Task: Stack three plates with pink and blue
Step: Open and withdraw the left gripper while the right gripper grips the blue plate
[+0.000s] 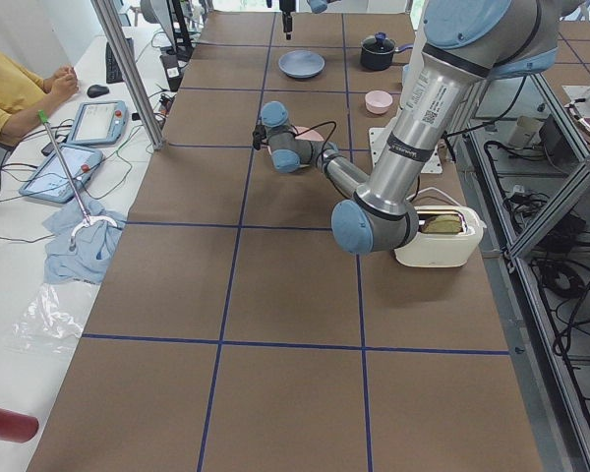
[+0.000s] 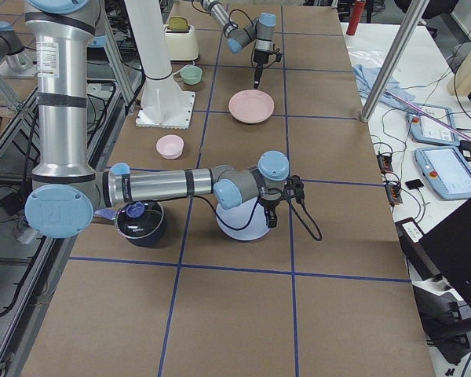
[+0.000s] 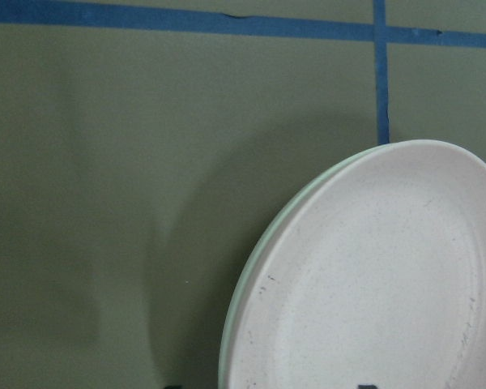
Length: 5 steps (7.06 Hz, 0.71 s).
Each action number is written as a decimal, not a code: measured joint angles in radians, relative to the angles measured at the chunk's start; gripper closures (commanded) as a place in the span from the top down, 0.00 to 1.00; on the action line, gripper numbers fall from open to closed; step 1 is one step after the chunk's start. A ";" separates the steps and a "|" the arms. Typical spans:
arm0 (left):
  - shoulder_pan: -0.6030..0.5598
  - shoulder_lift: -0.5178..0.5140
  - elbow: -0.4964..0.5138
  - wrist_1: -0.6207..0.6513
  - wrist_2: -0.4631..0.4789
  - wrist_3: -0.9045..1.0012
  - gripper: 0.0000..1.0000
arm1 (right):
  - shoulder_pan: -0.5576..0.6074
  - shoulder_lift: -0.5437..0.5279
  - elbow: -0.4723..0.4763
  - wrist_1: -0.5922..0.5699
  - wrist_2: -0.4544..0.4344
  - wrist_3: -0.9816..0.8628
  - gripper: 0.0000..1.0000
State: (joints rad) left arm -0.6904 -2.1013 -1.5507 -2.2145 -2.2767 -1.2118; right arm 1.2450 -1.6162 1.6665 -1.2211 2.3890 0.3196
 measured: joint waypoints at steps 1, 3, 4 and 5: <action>-0.022 0.025 -0.049 0.004 -0.004 -0.002 0.88 | -0.007 -0.005 -0.028 0.001 -0.003 -0.001 1.00; -0.039 0.054 -0.098 0.005 -0.005 -0.004 0.88 | -0.017 -0.023 -0.105 0.068 -0.005 0.025 1.00; -0.040 0.057 -0.103 0.006 -0.004 -0.005 0.88 | -0.032 -0.029 -0.155 0.156 -0.004 0.074 0.99; -0.042 0.059 -0.106 0.006 -0.004 -0.006 0.88 | -0.050 -0.032 -0.207 0.262 -0.003 0.131 0.91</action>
State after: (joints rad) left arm -0.7327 -2.0427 -1.6563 -2.2090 -2.2807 -1.2174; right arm 1.1953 -1.6479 1.4592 -0.9591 2.3859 0.4502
